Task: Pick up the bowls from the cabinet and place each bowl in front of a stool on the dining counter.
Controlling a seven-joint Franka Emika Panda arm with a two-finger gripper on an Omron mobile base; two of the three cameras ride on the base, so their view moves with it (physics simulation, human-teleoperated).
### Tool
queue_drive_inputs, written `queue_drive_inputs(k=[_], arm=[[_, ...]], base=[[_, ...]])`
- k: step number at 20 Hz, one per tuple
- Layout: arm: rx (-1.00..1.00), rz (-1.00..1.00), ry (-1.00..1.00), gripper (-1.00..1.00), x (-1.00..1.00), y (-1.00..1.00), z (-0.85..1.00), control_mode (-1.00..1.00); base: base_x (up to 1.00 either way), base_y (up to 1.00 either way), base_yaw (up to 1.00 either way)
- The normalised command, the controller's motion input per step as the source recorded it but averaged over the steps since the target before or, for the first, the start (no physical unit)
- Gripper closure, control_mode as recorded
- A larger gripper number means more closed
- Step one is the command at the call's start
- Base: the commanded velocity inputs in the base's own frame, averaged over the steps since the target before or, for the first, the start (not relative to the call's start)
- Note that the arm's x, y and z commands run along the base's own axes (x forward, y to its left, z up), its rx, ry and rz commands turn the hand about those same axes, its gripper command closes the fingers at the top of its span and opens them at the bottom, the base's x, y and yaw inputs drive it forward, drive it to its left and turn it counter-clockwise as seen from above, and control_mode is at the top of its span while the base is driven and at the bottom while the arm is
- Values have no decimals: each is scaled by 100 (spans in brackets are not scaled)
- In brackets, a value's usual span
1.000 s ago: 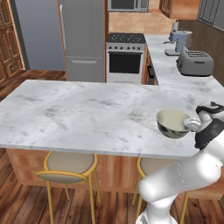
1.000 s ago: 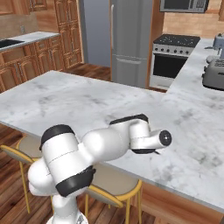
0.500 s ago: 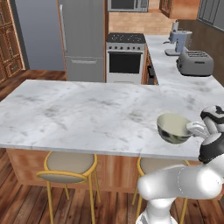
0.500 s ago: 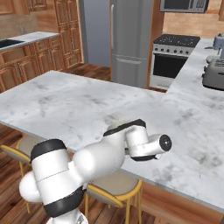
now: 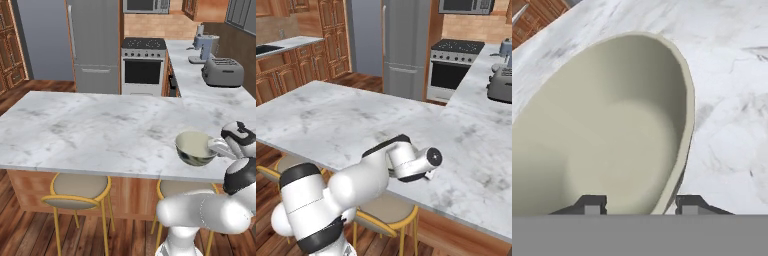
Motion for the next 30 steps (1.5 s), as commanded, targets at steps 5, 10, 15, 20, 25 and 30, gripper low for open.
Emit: queue_drive_inputs(k=[5,10,15,20,25,30], arm=[[0,0,5,-100,-2,-26,64,-100],[0,0,0,-100,-36,-6,90,-100],[-6,8,-7,-100,-98,6,73,-100],[-18,15,-4,-100,-86,49,68,-100],[-25,12,0,-100,-23,84,55,-100],[-25,5,-1,-100,0,83,21,-100]], base=[[0,0,0],[0,0,0],[0,0,0],[0,0,0],[0,0,0],[0,0,0]])
